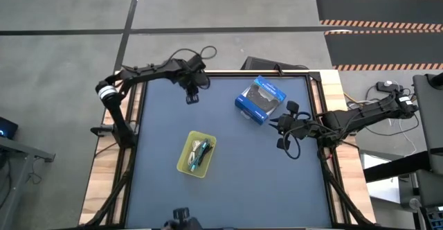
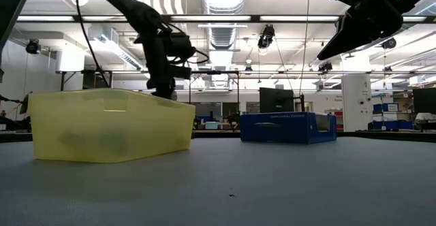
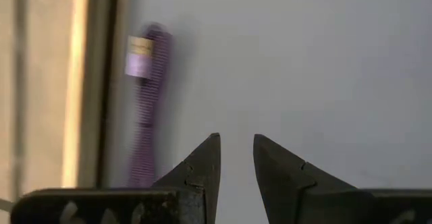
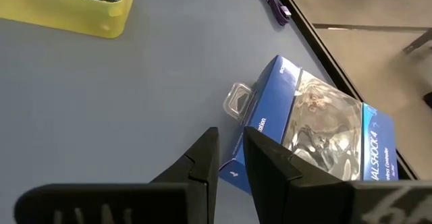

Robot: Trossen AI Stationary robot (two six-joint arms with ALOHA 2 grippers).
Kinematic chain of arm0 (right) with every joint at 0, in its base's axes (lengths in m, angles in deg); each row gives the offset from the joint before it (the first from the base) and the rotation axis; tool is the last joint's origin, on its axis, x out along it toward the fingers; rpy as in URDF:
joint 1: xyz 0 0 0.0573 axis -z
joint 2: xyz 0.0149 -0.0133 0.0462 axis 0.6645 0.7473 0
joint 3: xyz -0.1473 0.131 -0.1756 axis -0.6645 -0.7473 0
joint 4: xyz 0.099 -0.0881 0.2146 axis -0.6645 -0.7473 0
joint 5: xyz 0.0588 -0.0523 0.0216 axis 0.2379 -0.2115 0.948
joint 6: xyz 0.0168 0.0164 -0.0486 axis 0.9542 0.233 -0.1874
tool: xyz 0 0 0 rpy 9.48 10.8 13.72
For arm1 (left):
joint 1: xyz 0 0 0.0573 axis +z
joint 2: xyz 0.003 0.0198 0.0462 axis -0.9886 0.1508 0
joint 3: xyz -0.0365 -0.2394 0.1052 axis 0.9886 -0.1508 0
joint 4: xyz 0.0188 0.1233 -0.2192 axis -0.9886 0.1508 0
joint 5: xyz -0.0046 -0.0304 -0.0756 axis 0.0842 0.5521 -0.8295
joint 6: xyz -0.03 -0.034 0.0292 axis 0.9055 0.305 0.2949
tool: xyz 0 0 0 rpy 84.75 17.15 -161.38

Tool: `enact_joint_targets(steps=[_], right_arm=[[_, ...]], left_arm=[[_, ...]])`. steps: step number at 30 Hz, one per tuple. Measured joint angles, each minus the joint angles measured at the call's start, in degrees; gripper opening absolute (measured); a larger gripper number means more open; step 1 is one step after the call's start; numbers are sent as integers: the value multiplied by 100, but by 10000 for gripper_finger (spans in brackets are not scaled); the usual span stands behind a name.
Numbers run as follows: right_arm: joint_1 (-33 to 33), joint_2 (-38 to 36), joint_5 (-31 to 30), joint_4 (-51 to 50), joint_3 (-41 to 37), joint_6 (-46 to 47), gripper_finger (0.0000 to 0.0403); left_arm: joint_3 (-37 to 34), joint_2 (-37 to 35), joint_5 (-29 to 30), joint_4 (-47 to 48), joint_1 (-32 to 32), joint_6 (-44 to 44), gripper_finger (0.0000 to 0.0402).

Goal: Pick and place USB-C Cables
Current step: Put the violet charger cable into the yellow bin

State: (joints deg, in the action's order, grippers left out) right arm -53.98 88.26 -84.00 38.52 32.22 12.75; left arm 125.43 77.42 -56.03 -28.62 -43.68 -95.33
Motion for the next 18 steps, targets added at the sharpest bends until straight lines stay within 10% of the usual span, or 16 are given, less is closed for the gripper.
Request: enact_joint_targets(steps=[18], right_arm=[[0, 0, 2, -1, 0, 211, 59]], left_arm=[[6, 28, -332, -927, 1143, -1254, 73]])
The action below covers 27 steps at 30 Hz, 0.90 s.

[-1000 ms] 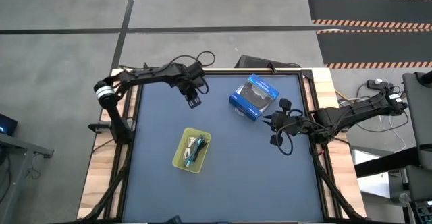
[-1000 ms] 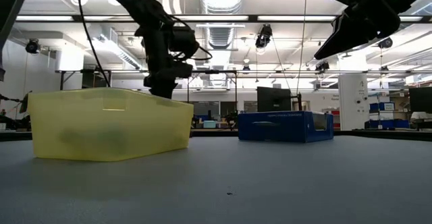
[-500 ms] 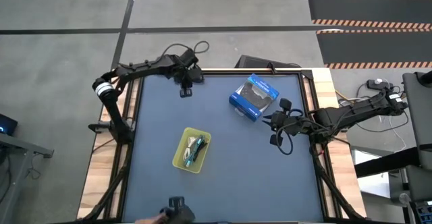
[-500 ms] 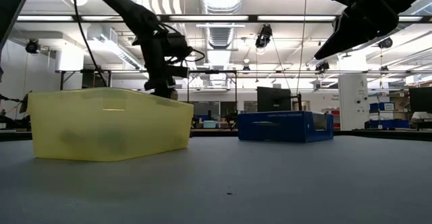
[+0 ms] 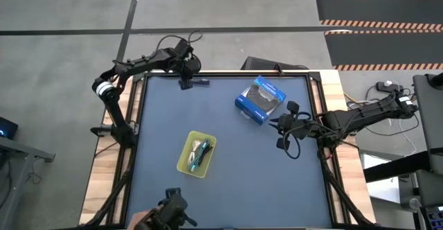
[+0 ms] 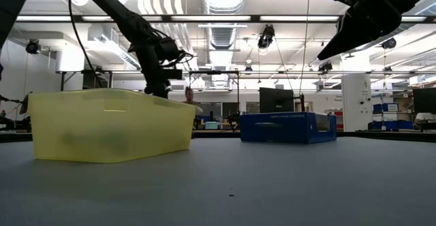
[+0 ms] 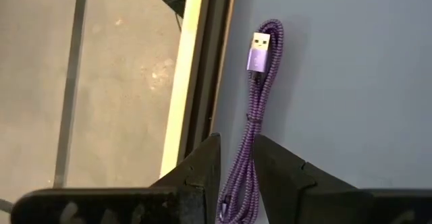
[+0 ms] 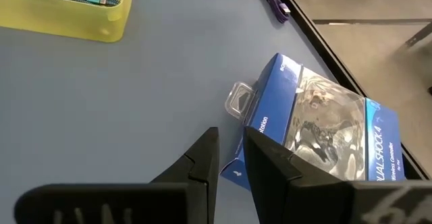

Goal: Pick and place USB-C Cables
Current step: Put the violet charger cable into the yellow bin

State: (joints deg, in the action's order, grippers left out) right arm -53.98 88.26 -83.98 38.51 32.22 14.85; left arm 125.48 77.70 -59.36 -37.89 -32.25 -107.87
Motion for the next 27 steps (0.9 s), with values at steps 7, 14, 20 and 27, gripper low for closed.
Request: enact_joint_targets(steps=[7, 14, 20, 27], right_arm=[[0, 0, 0, -2, 0, -5, 59], [0, 0, 0, -3, 0, -14, 59], [0, 0, 0, -4, 0, -16, 59], [0, 0, 0, -4, 0, -14, 59]], left_arm=[[-24, 247, -268, -41, -4, 303, 65], [-25, 461, -227, -124, -2, 307, 52], [-25, 455, -225, -111, 22, 301, 76], [-25, 670, -172, -259, 33, 307, 132]])
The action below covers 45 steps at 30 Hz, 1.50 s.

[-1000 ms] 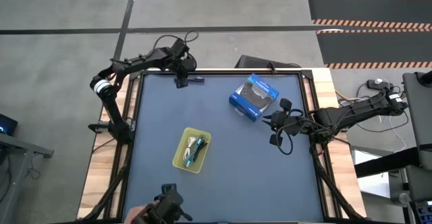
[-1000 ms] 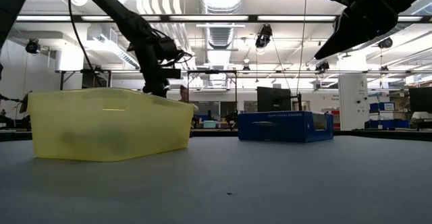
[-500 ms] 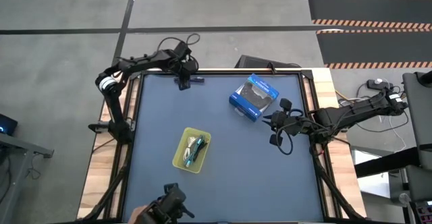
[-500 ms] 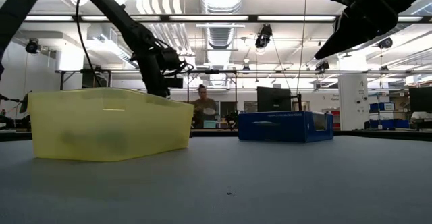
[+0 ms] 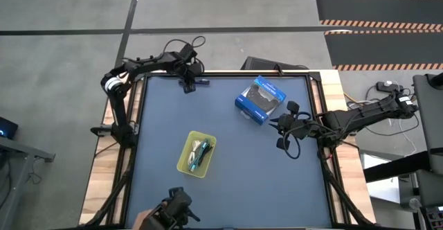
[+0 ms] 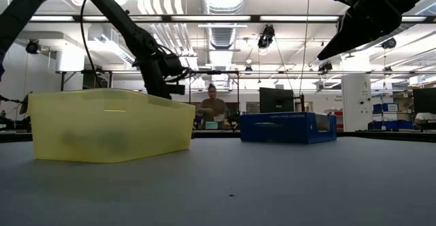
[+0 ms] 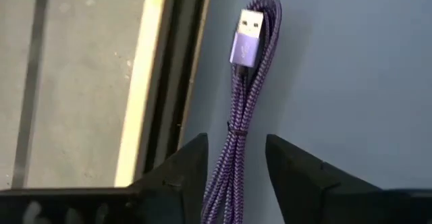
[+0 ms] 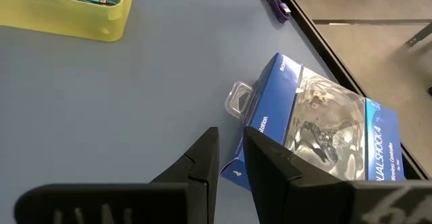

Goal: Pick and place USB-C Cables
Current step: Put the violet charger cable into the yellow bin

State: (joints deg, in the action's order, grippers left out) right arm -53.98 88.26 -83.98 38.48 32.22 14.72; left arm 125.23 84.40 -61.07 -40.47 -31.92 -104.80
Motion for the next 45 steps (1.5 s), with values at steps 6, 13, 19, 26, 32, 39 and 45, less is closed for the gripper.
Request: enact_joint_targets(steps=[6, 13, 19, 26, 32, 39, 45], right_arm=[[0, 0, 0, 0, 0, 0, 59], [-2, 0, 0, 0, 0, 0, 59], [-2, 0, 0, -13, 0, -2, 59], [-1, 0, 0, -15, 0, -2, 59], [-1, 0, 0, -15, 0, -2, 59], [-2, 0, 2, -14, -2, -2, 59], [-2, 2, 1, -14, -4, -2, 59]], left_arm=[[0, 235, 25, -127, 0, -3, 150], [0, 452, 25, -427, 0, -4, 151], [15, 570, -5, -399, 2, -7, 122], [9, 546, -27, -337, -10, -5, 33], [-3, 474, 39, -337, -77, 210, 17], [-9, 17, 262, -361, -461, 307, 17], [-7, -560, 410, -483, -1028, 444, 17]])
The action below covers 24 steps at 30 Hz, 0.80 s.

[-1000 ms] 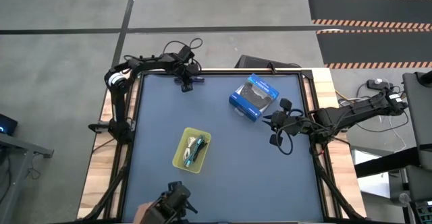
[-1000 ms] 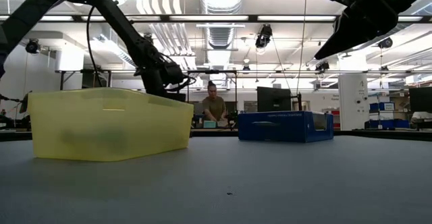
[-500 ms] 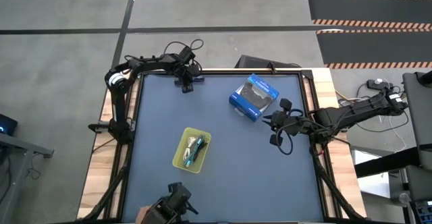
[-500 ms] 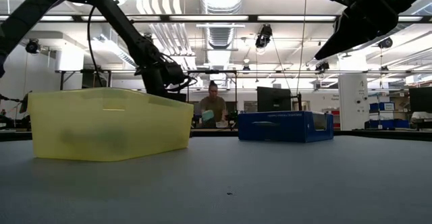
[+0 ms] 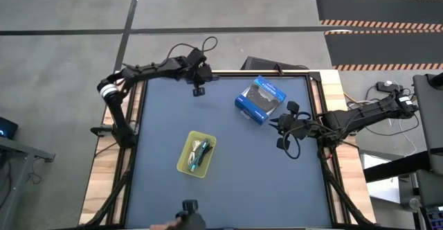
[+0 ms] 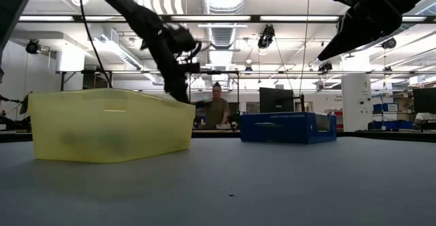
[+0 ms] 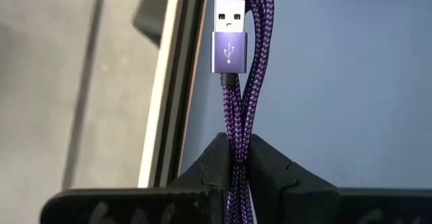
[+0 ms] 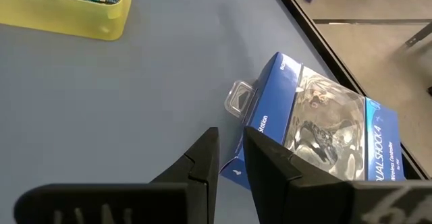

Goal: Pick and place USB-C Cables
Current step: Put the violet charger cable into the yellow bin

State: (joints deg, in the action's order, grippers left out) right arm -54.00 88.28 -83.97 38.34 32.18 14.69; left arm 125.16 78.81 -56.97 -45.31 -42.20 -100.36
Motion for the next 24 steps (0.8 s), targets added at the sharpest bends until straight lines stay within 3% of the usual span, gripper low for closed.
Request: enact_joint_targets(steps=[12, 24], right_arm=[[2, 0, 1, -1, -2, 0, 59], [1, 0, 25, -2, -40, 0, 59]], left_arm=[[0, -951, 115, -686, -1404, 907, 17], [-37, -1052, 105, -1442, -2913, 2236, 17]])
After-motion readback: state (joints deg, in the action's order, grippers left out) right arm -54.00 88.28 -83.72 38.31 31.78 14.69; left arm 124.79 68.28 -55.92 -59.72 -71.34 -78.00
